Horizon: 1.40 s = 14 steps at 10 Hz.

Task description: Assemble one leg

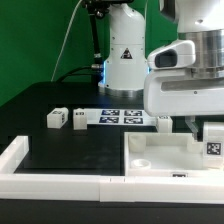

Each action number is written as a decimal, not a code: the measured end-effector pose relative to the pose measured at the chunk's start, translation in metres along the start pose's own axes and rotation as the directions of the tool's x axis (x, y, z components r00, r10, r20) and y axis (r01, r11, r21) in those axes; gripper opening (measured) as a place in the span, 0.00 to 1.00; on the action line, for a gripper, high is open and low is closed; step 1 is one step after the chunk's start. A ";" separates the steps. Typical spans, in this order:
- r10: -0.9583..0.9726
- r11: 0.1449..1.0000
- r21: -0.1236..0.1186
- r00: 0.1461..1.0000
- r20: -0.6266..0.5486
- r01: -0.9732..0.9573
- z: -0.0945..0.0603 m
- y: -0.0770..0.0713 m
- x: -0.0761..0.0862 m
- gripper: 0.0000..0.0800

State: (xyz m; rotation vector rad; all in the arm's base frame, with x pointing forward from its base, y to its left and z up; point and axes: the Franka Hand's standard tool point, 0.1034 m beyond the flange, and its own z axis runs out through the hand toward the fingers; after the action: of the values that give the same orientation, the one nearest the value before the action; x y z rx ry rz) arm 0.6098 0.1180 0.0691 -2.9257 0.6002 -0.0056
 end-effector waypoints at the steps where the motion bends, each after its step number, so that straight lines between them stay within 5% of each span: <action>1: 0.121 0.993 0.002 0.993 -0.001 -0.121 0.001 -0.001 -0.001 0.37; 6: 0.748 0.664 0.006 0.664 0.012 -0.748 0.006 -0.010 -0.006 0.37; 8: 0.691 0.722 0.008 0.722 0.012 -0.692 0.006 -0.010 -0.006 0.37; 10: 0.574 0.819 -0.013 0.818 0.032 -0.574 -0.002 -0.011 -0.005 0.73; 12: 0.265 0.964 -0.035 0.963 0.055 -0.264 -0.004 -0.012 -0.004 0.80; 14: -0.116 0.990 -0.080 0.992 0.044 0.119 -0.003 -0.012 -0.002 0.81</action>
Offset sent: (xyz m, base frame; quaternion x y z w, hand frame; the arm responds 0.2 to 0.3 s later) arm -0.0018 0.0170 -0.0101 -0.0342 -0.0125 0.3961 0.9175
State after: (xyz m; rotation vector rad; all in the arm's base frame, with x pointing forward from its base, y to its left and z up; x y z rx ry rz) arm 0.6128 0.1290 0.0737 -3.0287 0.4310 0.0646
